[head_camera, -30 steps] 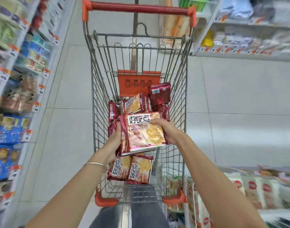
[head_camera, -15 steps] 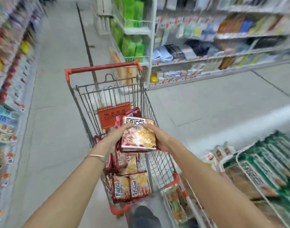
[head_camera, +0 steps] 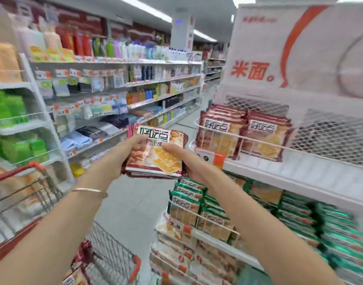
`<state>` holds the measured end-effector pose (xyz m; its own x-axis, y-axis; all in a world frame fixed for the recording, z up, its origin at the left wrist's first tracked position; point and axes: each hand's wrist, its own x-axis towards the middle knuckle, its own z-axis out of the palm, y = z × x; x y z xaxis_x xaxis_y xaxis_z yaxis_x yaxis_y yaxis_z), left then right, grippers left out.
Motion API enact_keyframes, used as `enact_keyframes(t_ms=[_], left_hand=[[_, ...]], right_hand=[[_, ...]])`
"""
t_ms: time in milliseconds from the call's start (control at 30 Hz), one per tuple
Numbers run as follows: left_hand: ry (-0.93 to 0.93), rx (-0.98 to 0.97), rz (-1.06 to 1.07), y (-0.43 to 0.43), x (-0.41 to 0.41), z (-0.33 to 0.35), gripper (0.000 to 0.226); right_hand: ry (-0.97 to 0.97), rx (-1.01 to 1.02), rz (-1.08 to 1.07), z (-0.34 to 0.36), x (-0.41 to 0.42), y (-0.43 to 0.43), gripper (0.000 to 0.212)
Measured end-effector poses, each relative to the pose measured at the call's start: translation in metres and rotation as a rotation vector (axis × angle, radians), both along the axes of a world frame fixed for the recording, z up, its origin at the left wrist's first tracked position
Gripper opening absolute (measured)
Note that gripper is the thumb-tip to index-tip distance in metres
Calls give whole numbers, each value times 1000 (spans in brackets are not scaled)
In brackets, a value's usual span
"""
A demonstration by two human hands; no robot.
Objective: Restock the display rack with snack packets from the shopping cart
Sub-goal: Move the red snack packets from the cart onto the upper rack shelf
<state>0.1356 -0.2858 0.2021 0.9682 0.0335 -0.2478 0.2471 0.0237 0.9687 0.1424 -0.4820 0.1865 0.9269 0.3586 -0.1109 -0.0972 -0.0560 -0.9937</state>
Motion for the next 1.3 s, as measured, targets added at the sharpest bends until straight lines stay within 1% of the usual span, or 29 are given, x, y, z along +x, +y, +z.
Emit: enact_keyframes(t_ms=[67, 100, 167, 267, 300, 333, 367, 400, 433, 467, 500, 533, 600, 633, 700, 733, 767, 833, 867, 900, 967, 1033, 1100, 1133, 1167, 1200, 1233, 1267, 1300], left_hand=[[-73, -6, -99, -52, 8, 35, 37], [-111, -19, -140, -79, 9, 52, 31], [-191, -39, -222, -134, 12, 82, 32], [-314, -1, -315, -210, 18, 117, 30], [-357, 7, -337, -230, 24, 125, 28], [-399, 16, -348, -246, 37, 128, 31], [-441, 48, -356, -260, 46, 130, 43], [-475, 104, -365, -272, 57, 130, 55], [-502, 173, -372, -282, 69, 127, 61], [-515, 238, -382, -291, 82, 123, 60], [-520, 315, -390, -299, 87, 118, 54], [-525, 401, -398, -305, 94, 113, 45], [-536, 569, -421, -311, 99, 105, 33], [-541, 635, -425, -312, 100, 102, 38], [-561, 714, -422, -305, 108, 98, 74], [-567, 725, -446, -299, 112, 98, 85], [-572, 743, -498, -292, 117, 97, 92], [-511, 849, -651, -279, 121, 94, 93], [-469, 914, -705, -275, 122, 90, 89], [-455, 948, -732, -273, 121, 87, 87], [-484, 941, -729, -271, 120, 82, 84], [-513, 920, -754, -271, 118, 79, 83], [-515, 978, -781, -274, 120, 74, 88], [-513, 1035, -785, -275, 120, 72, 93], [-516, 1082, -787, -274, 121, 71, 97], [-515, 1092, -788, -274, 122, 70, 96], [-513, 1048, -794, -272, 124, 71, 89], [-503, 959, -805, -271, 124, 72, 80], [-491, 874, -823, -270, 123, 74, 74]], right_hand=[[-109, -57, -111, 32, -7, -53, 45], [-154, -69, -182, 47, -12, -78, 51], [-242, -76, -313, 74, -18, -130, 65], [-361, -28, -386, 105, -21, -202, 43], [-368, 6, -424, 113, -20, -222, 43], [-375, 22, -453, 118, -18, -241, 44], [-382, 25, -467, 120, -14, -257, 45], [-381, 5, -471, 121, -9, -273, 44], [-366, -16, -472, 120, -5, -285, 41], [-338, -39, -479, 116, 2, -297, 40], [-310, -68, -482, 110, 11, -305, 43], [-288, -126, -495, 102, 19, -311, 52], [-279, -233, -488, 82, 39, -321, 86], [-309, -258, -469, 68, 51, -326, 93], [-367, -307, -448, 48, 60, -325, 92], [-380, -358, -442, 43, 59, -322, 98], [-384, -425, -448, 40, 57, -318, 108], [-358, -576, -372, 32, 63, -315, 133], [-334, -629, -336, 32, 64, -314, 141], [-322, -639, -321, 32, 64, -313, 142], [-325, -543, -402, 38, 58, -310, 129], [-316, -489, -482, 50, 42, -305, 109], [-277, -618, -493, 54, 36, -306, 77], [-238, -658, -485, 52, 37, -306, 67], [-199, -662, -472, 49, 41, -305, 64], [-142, -643, -454, 47, 44, -303, 68], [-82, -642, -438, 42, 51, -304, 82], [-33, -624, -418, 28, 69, -314, 105], [2, -594, -392, 10, 92, -327, 123]])
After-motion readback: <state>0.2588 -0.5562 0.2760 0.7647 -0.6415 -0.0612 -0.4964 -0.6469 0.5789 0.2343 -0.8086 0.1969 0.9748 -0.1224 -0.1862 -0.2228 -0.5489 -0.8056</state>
